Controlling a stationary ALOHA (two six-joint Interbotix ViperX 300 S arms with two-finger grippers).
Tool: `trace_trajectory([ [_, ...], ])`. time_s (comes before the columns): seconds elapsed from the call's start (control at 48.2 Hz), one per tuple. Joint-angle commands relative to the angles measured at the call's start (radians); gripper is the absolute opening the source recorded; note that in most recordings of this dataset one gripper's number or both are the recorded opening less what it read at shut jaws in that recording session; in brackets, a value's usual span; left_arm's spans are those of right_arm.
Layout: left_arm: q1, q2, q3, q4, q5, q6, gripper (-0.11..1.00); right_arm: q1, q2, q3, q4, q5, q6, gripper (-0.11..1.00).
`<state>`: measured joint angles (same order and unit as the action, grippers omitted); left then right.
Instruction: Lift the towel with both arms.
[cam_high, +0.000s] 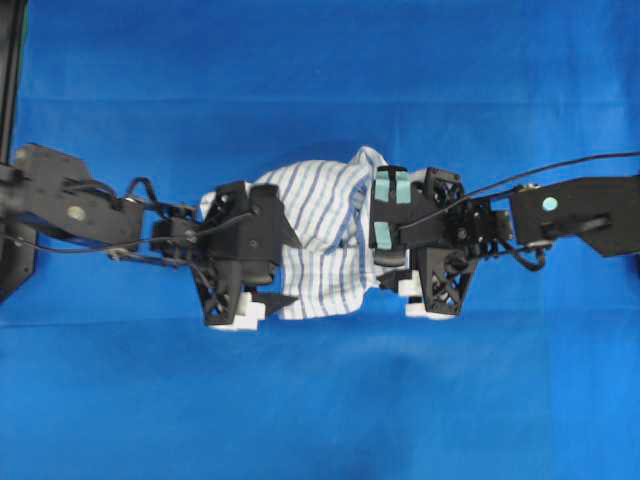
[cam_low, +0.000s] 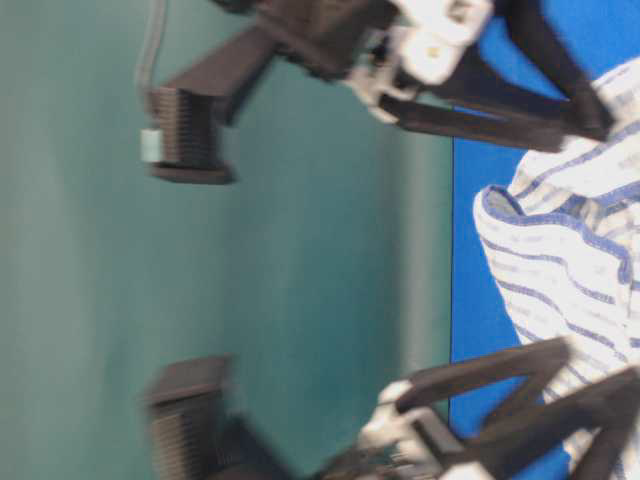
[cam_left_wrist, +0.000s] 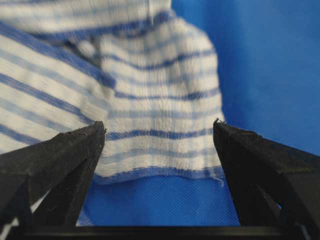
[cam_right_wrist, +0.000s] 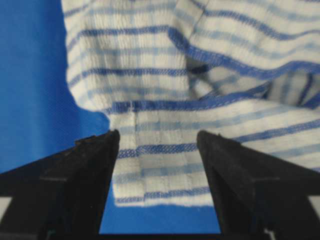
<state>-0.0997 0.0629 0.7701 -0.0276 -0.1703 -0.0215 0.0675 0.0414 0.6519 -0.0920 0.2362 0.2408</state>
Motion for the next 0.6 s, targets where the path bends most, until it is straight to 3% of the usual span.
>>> trace_trajectory([
  [0.0,-0.009,0.04,-0.023,-0.002,-0.038,0.002,0.92,-0.003,0.015,0.003,0.002,-0.043,0.003,0.65],
  [0.456,-0.011,0.161,-0.029,-0.003,-0.107,-0.002,0.9,-0.026,0.107,0.015,0.003,-0.067,0.003,0.64],
  [0.58,-0.009,0.161,-0.029,-0.002,-0.094,-0.002,0.78,-0.025,0.106,0.014,0.003,-0.064,0.003,0.58],
])
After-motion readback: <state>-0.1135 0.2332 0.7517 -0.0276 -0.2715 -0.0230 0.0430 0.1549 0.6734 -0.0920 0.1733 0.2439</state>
